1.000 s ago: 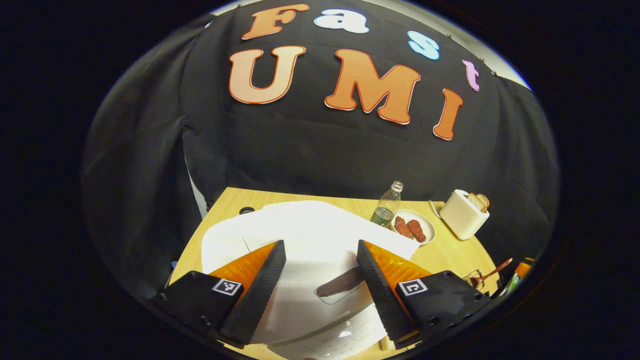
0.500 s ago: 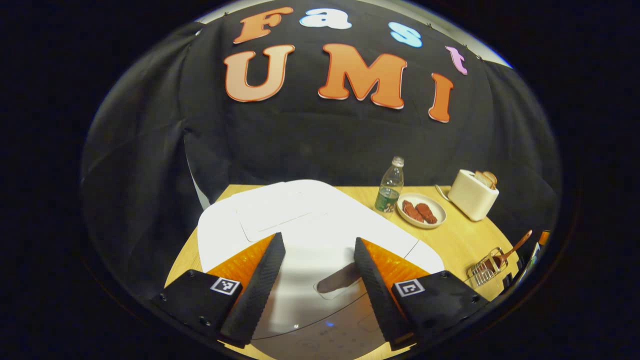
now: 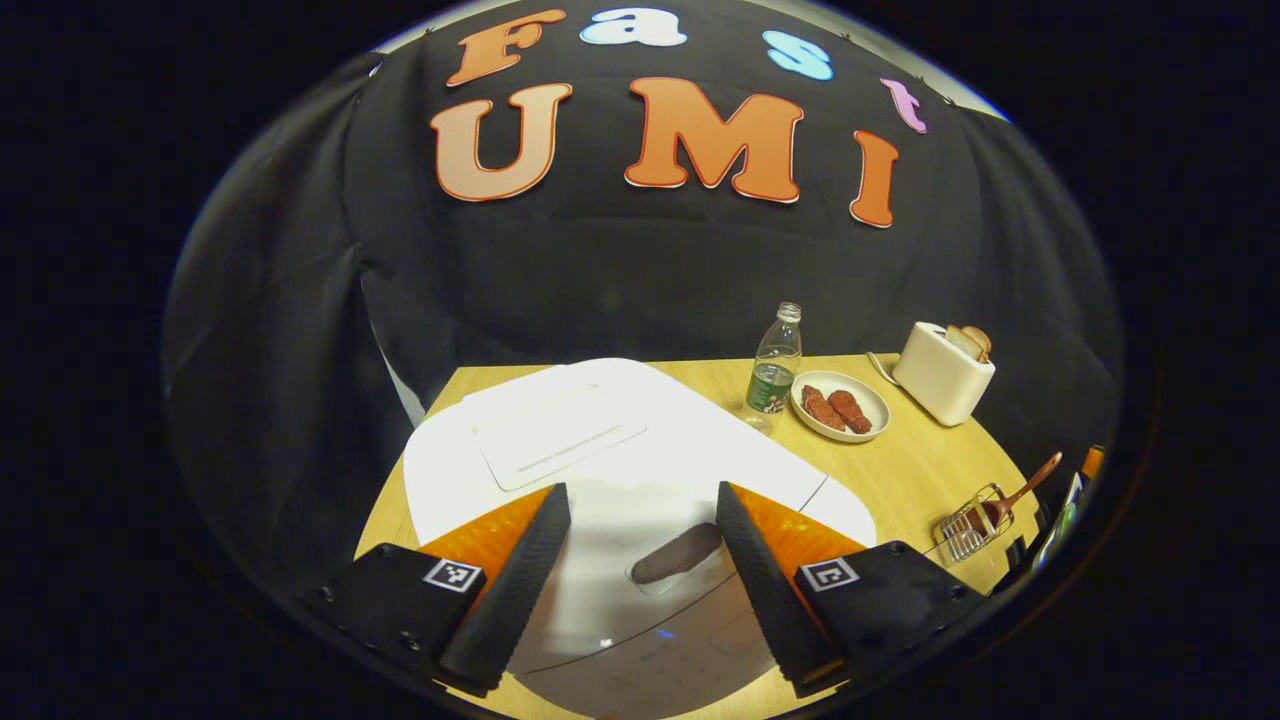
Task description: Close the left gripper, press the button to open the rice cooker; take a wooden spoon from the chopstick holder with the right hand, scoop a spoonful of rice and pour it into the rice cooker, then put the wooden spoon back into the chopstick holder.
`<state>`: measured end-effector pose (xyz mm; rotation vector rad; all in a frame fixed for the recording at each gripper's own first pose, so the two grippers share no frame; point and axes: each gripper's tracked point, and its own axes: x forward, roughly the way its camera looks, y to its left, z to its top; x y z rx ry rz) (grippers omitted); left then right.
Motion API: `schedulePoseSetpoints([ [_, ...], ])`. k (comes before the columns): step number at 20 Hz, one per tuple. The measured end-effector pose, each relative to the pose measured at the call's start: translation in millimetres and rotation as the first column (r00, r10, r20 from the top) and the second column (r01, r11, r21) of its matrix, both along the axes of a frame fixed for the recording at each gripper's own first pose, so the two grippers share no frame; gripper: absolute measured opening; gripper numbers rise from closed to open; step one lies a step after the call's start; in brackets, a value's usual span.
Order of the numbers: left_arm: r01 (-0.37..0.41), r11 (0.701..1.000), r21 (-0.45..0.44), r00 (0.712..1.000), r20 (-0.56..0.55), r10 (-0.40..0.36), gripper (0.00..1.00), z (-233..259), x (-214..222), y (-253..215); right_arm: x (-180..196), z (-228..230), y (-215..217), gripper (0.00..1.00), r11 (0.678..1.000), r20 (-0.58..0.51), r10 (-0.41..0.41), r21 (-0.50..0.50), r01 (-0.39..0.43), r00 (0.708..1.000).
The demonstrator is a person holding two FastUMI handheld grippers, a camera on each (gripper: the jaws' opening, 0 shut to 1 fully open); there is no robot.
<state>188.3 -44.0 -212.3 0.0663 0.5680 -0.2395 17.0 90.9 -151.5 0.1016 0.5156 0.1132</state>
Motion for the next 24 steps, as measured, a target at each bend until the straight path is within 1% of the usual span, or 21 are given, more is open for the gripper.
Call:
schedulePoseSetpoints([
  [3, -0.007, 0.999, -0.045, 1.000, 0.018, 0.008, 1.00, 26, 0, 0, 11, 18, -2, 0.95, 1.000, 0.039, -0.002, 0.013, 0.002, 0.999],
  [5, -0.009, 0.999, -0.050, 0.997, 0.073, 0.012, 0.99, 55, 2, 3, 20, 33, -3, 0.95, 1.000, 0.072, 0.001, 0.014, -0.002, 0.997],
  [7, -0.006, 0.999, -0.038, 0.992, 0.128, 0.011, 0.99, 85, 3, 6, 30, 56, -4, 0.95, 1.000, 0.125, 0.003, 0.017, -0.005, 0.992],
  [9, 0.002, 0.999, -0.049, 0.984, 0.175, 0.006, 0.99, 119, -2, 6, 39, 82, -5, 0.95, 1.000, 0.181, 0.006, 0.019, -0.010, 0.984],
  [11, 0.011, 0.998, -0.057, 0.970, 0.243, 0.004, 0.99, 157, -5, 4, 47, 109, -7, 0.95, 1.000, 0.239, 0.012, 0.013, -0.016, 0.971],
  [14, 0.017, 0.999, -0.047, 0.937, 0.351, 0.001, 0.98, 215, -16, 5, 52, 146, -12, 0.95, 1.000, 0.316, 0.015, 0.016, -0.021, 0.949],
  [15, 0.020, 0.999, -0.050, 0.926, 0.376, 0.000, 0.99, 229, -19, 2, 54, 155, -13, 0.95, 1.000, 0.338, 0.015, 0.021, -0.023, 0.941],
  [16, 0.020, 0.999, -0.051, 0.919, 0.394, 0.001, 0.98, 242, -24, -1, 54, 162, -15, 0.95, 0.999, 0.357, 0.015, 0.026, -0.026, 0.934],
  [19, 0.001, 0.998, -0.057, 0.904, 0.427, 0.024, 0.99, 256, -35, -5, 57, 171, -24, 0.95, 1.000, 0.388, 0.021, 0.011, -0.028, 0.921],
  [22, -0.018, 0.997, -0.081, 0.896, 0.440, 0.052, 0.99, 259, -47, -16, 62, 172, -43, 0.95, 1.000, 0.407, 0.009, -0.015, -0.003, 0.913],
  [24, -0.041, 0.996, -0.081, 0.889, 0.452, 0.074, 0.99, 261, -55, -22, 64, 171, -49, 0.95, 1.000, 0.417, 0.016, -0.019, -0.009, 0.909],
])
